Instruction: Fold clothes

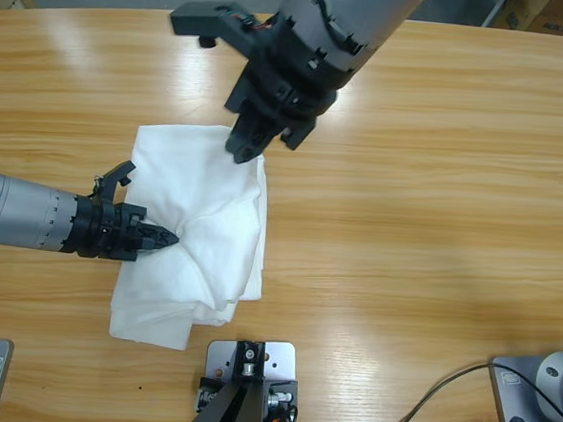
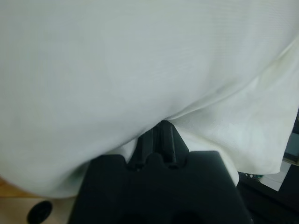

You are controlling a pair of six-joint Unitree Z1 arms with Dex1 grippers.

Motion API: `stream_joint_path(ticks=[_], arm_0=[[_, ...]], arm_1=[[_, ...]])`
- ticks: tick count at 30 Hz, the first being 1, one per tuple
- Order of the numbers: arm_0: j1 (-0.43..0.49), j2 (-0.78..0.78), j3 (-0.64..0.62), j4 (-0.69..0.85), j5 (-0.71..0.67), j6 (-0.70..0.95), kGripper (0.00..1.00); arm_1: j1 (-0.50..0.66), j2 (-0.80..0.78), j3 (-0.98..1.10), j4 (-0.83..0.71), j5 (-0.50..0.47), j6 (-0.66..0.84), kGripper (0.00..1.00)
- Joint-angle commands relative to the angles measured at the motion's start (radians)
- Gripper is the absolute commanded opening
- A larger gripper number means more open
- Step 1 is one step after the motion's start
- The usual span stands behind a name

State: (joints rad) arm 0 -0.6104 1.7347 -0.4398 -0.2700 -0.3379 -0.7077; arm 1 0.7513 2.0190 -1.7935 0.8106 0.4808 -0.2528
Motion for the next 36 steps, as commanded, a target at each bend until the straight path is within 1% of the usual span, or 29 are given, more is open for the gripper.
stream_joint_path(ticks=[1,3,5,10,15,18,21,25,28,36], arm_0=[[-0.003,0.057,0.073,0.023,0.046,0.002,0.0],[-0.003,0.057,0.078,0.023,0.047,0.004,0.0],[-0.003,0.059,0.081,0.023,0.052,0.006,0.0],[-0.003,0.067,0.076,0.023,0.058,0.003,0.0],[-0.003,0.068,0.07,0.023,0.059,-0.001,0.0],[-0.003,0.082,0.07,0.021,0.059,0.003,0.0],[-0.003,0.083,0.064,0.02,0.059,0.004,0.0],[-0.003,0.084,0.072,0.02,0.063,0.005,0.0],[-0.003,0.084,0.069,0.02,0.065,0.005,0.0],[-0.003,0.094,0.064,0.02,0.069,0.006,0.0]], arm_1=[[0.033,0.19,-0.014,-0.027,-0.146,-0.147,0.0],[0.032,0.209,-0.01,-0.014,-0.24,-0.182,0.0],[0.027,0.222,0.0,-0.011,-0.286,-0.189,0.0],[0.04,0.208,-0.039,-0.016,-0.226,-0.184,0.0],[0.068,0.18,-0.118,0.055,-0.239,-0.17,0.0],[0.088,0.185,-0.14,0.051,-0.168,-0.137,0.0],[0.1,0.233,-0.142,0.032,-0.142,-0.125,0.0],[0.1,0.279,-0.172,-0.019,-0.161,-0.109,0.0],[0.1,0.328,-0.202,-0.017,-0.16,-0.106,0.0],[0.1,0.36,-0.237,0.031,-0.19,-0.105,0.0]])
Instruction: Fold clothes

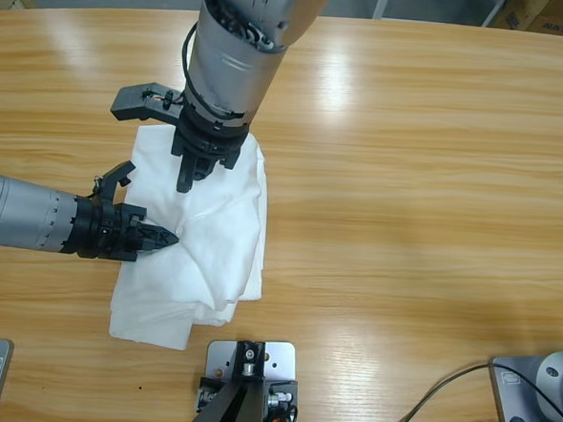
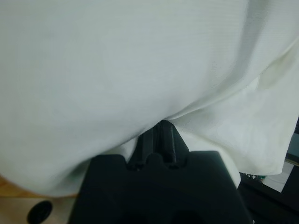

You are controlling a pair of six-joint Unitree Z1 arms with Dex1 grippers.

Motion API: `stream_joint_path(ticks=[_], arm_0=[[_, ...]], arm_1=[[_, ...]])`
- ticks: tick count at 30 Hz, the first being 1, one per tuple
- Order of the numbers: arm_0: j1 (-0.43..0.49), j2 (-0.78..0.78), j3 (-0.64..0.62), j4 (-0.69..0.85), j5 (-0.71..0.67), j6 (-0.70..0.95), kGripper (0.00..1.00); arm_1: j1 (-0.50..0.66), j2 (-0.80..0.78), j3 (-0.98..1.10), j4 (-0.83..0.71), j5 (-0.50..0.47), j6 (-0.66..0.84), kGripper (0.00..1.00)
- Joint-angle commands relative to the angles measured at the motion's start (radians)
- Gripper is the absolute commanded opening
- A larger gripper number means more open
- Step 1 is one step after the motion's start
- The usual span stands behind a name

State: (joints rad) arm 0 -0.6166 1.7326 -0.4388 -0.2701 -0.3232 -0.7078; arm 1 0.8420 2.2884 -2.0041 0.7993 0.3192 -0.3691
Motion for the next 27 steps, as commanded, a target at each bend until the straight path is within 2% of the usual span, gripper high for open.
stream_joint_path(ticks=[1,5,9,13,20,27], arm_0=[[0.003,0.096,0.063,0.02,0.055,0.006,0.0],[0.003,0.097,0.074,0.02,0.056,0.004,0.0],[0.003,0.098,0.072,0.02,0.059,0.0,0.0],[0.003,0.107,0.067,0.02,0.059,0.0,0.0],[0.003,0.106,0.068,0.02,0.059,0.001,0.0],[0.003,0.096,0.078,0.021,0.059,-0.001,0.0]], arm_1=[[0.009,0.098,-0.037,0.048,-0.046,0.012,0.0],[0.019,0.194,-0.226,0.198,-0.135,0.016,0.0],[0.025,0.295,-0.435,0.333,-0.173,0.016,0.0],[0.025,0.324,-0.494,0.363,-0.202,0.016,0.0],[0.028,0.34,-0.544,0.413,-0.334,0.032,0.0],[0.028,0.342,-0.539,0.438,-0.365,0.035,0.0]])
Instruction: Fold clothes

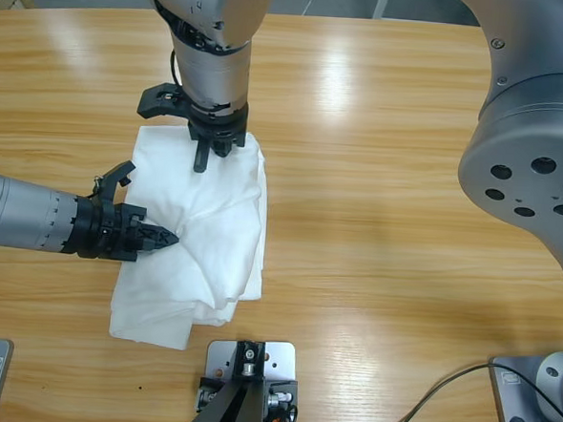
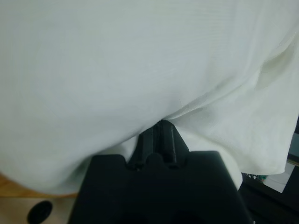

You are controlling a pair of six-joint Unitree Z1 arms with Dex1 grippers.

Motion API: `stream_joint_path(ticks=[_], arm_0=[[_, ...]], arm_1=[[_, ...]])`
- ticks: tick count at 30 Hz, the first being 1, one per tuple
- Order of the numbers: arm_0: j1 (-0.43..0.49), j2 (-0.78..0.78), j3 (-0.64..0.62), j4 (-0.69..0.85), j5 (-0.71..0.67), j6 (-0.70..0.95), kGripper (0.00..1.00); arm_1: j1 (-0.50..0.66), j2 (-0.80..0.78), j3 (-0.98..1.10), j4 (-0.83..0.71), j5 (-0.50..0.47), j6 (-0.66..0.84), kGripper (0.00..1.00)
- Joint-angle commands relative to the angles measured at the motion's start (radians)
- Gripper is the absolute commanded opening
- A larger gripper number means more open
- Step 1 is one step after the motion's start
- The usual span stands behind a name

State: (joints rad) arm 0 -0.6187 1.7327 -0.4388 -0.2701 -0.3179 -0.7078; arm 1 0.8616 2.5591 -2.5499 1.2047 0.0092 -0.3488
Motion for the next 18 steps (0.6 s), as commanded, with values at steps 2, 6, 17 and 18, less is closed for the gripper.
stream_joint_path(ticks=[2,6,17,18], arm_0=[[0.005,0.081,0.079,0.021,0.054,-0.001,0.0],[0.005,0.017,0.069,0.02,0.05,-0.001,0.285],[0.005,-0.564,0.009,0.105,0.026,0.215,0.968],[0.0,-0.584,-0.024,0.165,0.007,0.248,0.968]], arm_1=[[0.008,0.058,-0.009,0.03,-0.135,0.031,0.836],[0.008,-0.048,-0.042,0.026,-0.176,0.057,1.0],[-0.011,-0.408,0.142,0.152,0.022,0.105,1.0],[-0.02,-0.439,0.204,0.144,0.068,0.104,1.0]])
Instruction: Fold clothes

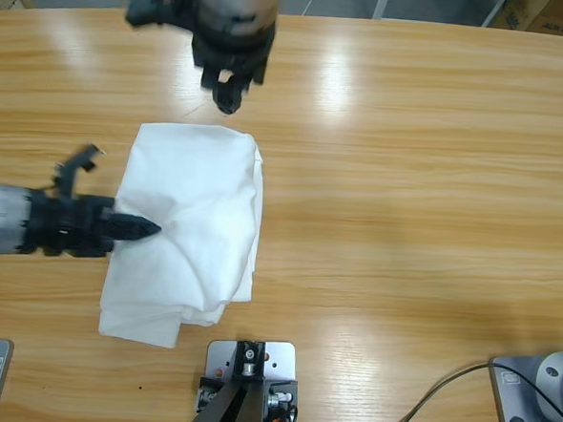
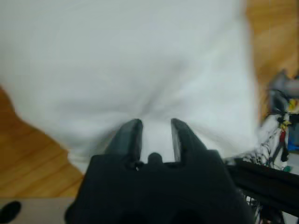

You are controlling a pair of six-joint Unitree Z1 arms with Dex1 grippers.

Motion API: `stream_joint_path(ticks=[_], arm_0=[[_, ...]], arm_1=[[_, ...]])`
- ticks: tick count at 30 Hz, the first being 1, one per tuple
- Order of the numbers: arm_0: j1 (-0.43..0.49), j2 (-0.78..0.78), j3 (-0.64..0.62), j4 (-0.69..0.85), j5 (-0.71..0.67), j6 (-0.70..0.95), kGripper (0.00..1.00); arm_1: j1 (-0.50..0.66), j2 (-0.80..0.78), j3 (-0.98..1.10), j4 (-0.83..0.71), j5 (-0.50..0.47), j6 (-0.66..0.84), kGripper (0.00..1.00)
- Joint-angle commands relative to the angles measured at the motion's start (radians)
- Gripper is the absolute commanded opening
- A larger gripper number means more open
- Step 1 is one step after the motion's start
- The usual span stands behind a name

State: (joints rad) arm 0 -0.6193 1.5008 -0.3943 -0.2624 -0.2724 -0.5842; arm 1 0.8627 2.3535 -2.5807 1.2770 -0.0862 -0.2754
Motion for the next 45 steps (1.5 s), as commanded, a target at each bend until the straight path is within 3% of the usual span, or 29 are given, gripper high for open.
stream_joint_path(ticks=[1,6,10,11,12,13,14,17,19,21,27,29,34,36,39,45], arm_0=[[-0.01,-0.351,-0.099,0.222,-0.047,0.178,0.968],[-0.069,-0.19,-0.258,0.511,0.049,0.562,0.969],[-0.107,-0.009,-0.403,0.614,0.193,0.723,0.968],[-0.108,0.026,-0.44,0.625,0.222,0.75,0.968],[-0.108,0.059,-0.479,0.641,0.251,0.78,0.968],[-0.108,0.089,-0.519,0.654,0.282,0.818,0.968],[-0.108,0.118,-0.555,0.662,0.299,0.859,0.967],[-0.131,0.207,-0.664,0.743,0.302,0.993,0.959],[-0.185,0.245,-0.686,0.801,0.308,1.117,0.964],[-0.221,0.253,-0.677,0.817,0.324,1.227,0.964],[-0.301,0.291,-0.702,0.842,0.382,1.287,0.964],[-0.306,0.368,-0.73,0.841,0.381,1.312,0.965],[-0.31,0.563,-0.782,0.817,0.349,1.32,0.964],[-0.31,0.584,-0.784,0.815,0.329,1.32,0.966],[-0.31,0.568,-0.762,0.819,0.322,1.316,0.968],[-0.301,0.215,-0.78,0.91,0.332,1.298,0.968]], arm_1=[[-0.03,-0.271,0.313,0.04,0.202,0.028,1.0],[-0.071,-0.531,0.932,-0.331,0.276,0.073,1.0],[-0.08,-0.678,1.269,-0.52,0.278,0.194,0.972],[-0.074,-0.713,1.316,-0.559,0.277,0.234,0.873],[-0.06,-0.746,1.352,-0.598,0.278,0.268,0.549],[-0.048,-0.778,1.386,-0.647,0.287,0.302,0.326],[-0.042,-0.805,1.421,-0.697,0.293,0.324,0.269],[-0.041,-0.855,1.521,-0.808,0.291,0.368,0.312],[-0.041,-0.863,1.588,-0.859,0.287,0.395,0.503],[-0.041,-0.873,1.651,-0.903,0.287,0.418,0.561],[-0.041,-0.867,1.758,-0.985,0.287,0.461,0.586],[-0.041,-0.843,1.77,-1.002,0.287,0.469,0.66],[-0.041,-0.828,1.781,-1.021,0.287,0.479,0.661],[-0.041,-0.842,1.793,-1.021,0.287,0.484,0.723],[-0.041,-0.862,1.821,-1.021,0.284,0.497,0.741],[-0.041,-0.917,1.829,-1.011,0.285,0.501,0.898]])
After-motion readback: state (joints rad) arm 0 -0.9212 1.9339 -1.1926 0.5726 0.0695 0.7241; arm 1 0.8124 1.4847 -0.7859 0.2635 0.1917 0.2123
